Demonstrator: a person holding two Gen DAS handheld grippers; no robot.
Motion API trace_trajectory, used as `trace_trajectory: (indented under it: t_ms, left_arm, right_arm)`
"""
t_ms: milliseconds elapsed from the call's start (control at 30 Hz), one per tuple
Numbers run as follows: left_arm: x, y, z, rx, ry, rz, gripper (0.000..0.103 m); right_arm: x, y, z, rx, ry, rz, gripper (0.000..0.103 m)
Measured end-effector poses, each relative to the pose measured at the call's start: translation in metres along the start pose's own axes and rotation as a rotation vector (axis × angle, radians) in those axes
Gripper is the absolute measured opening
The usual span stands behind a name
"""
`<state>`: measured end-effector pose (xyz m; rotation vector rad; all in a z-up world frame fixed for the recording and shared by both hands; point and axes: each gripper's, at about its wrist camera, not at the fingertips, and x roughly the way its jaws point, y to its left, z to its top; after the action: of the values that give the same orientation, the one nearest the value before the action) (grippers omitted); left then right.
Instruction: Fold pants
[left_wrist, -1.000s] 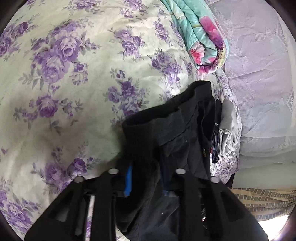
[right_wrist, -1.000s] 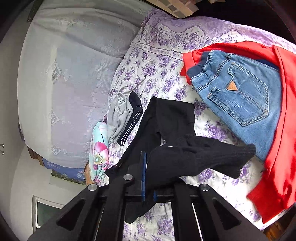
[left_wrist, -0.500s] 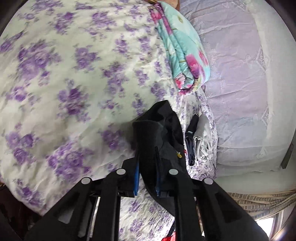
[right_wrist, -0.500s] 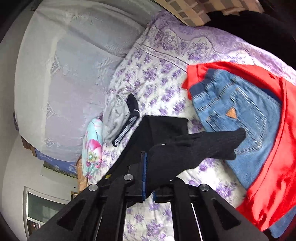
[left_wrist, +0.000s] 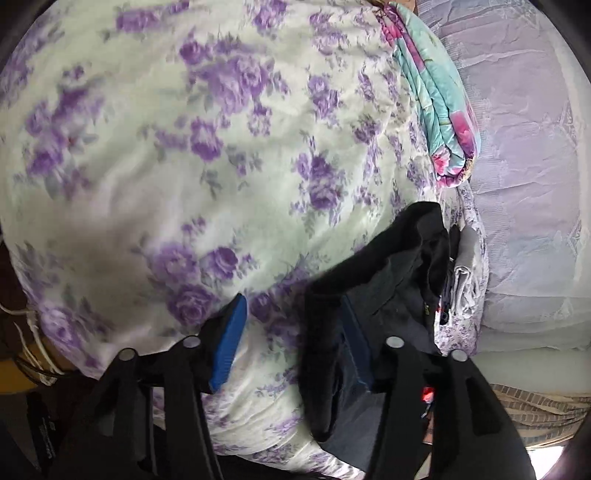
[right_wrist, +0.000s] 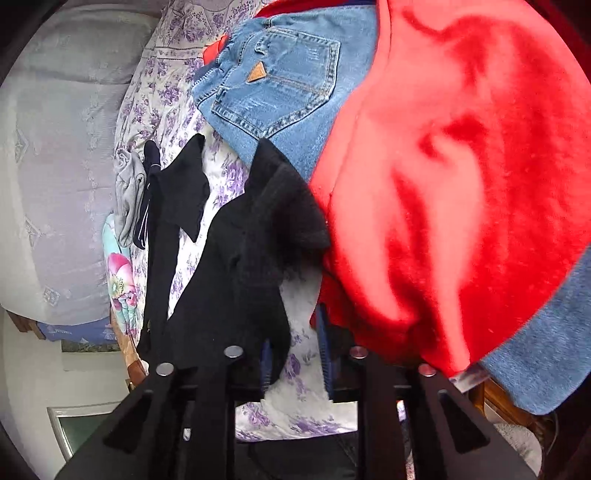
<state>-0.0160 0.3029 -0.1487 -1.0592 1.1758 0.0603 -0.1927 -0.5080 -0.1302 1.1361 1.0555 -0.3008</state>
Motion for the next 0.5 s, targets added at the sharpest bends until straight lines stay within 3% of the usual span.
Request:
trace_trajectory:
  t_ms: [133,267,367,400,500]
  left_arm:
    - [-0.021,0.001,0.013,0.010,-0.075,0.059,0.056]
    - [-0.028,-0.028,0.019,0.051,-0.118,-0.003,0.056]
    - [-0.010,-0.076,0.021,0.136,-0.073,-0.084,0.056]
    - [0.001,-0.093,0.019,0.165,-0.046,-0.109,0.056]
    - [0.044,-0.144,0.010,0.240,0.058,-0.157,0.056]
  right_arm:
    - [-0.026,-0.006,0.002,0.008,-0.042,-0.031,0.044]
    - [-0.060,-0.018,0.007,0.085,-0.199,-0.116,0.046]
    - [-0.098,-0.028,0.005,0.236,-0.425,-0.198,0.050]
    - [-0.104,-0.021,0.007,0.206,-0.456,-0.179,0.049]
    - [-0.083,0.033,0.011,0.004,-0.414,-0.123,0.049]
